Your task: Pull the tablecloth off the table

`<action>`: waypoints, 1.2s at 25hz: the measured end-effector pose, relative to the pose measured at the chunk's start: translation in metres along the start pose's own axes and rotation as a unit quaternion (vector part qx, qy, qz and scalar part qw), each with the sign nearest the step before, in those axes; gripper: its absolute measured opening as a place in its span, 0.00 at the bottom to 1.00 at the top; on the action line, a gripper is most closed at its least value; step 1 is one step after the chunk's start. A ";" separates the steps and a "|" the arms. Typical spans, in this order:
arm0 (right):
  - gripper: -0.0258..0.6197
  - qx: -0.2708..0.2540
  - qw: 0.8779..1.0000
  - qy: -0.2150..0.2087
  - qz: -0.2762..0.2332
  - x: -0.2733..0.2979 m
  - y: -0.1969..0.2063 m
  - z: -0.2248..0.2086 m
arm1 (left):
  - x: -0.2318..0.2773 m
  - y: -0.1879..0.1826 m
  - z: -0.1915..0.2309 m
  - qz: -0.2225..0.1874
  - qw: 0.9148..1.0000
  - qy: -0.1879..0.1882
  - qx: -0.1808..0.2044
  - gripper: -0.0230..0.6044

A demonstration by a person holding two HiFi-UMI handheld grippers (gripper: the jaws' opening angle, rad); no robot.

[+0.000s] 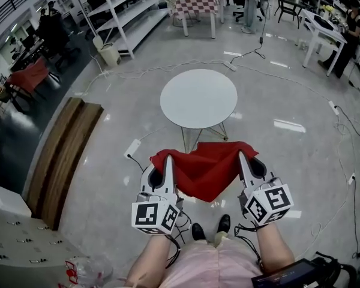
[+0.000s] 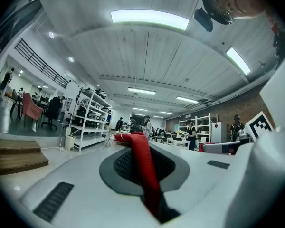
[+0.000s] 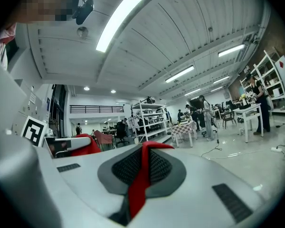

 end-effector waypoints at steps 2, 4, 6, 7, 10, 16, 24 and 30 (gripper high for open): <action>0.08 -0.001 1.000 0.003 -0.002 0.000 -0.001 0.002 | 0.001 -0.001 0.002 -0.002 1.000 0.003 -0.001 0.11; 0.08 -0.005 1.000 0.003 -0.004 0.001 -0.002 0.004 | 0.002 -0.002 0.004 -0.004 1.000 0.005 -0.001 0.11; 0.08 -0.008 1.000 0.005 -0.006 0.001 -0.005 0.006 | 0.004 -0.004 0.005 -0.007 1.000 0.006 0.000 0.11; 0.08 -0.011 1.000 0.006 -0.007 0.001 -0.006 0.007 | 0.004 -0.005 0.006 -0.008 1.000 0.007 0.001 0.11; 0.08 -0.023 1.000 0.004 -0.012 0.003 -0.011 0.009 | 0.006 -0.009 0.006 -0.012 1.000 0.010 0.004 0.11; 0.08 -0.032 0.999 0.003 -0.022 0.004 -0.019 0.011 | 0.003 -0.019 0.006 -0.023 1.000 0.010 0.011 0.11; 0.08 -0.039 0.999 0.009 -0.034 0.002 -0.025 0.010 | 0.007 -0.025 0.006 -0.032 0.999 0.010 0.019 0.11; 0.08 -0.047 0.998 0.010 -0.028 0.006 -0.025 0.015 | 0.009 -0.027 0.013 -0.031 0.999 0.007 0.020 0.11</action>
Point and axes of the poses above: the fingertips, and each gripper's own axes: x forward along the fingers, z to its left, y out of its underside, the point moved 1 cm from there along -x, backward along the fingers, and after that the axes turned 6 degrees about x, right-handed, at the moved point
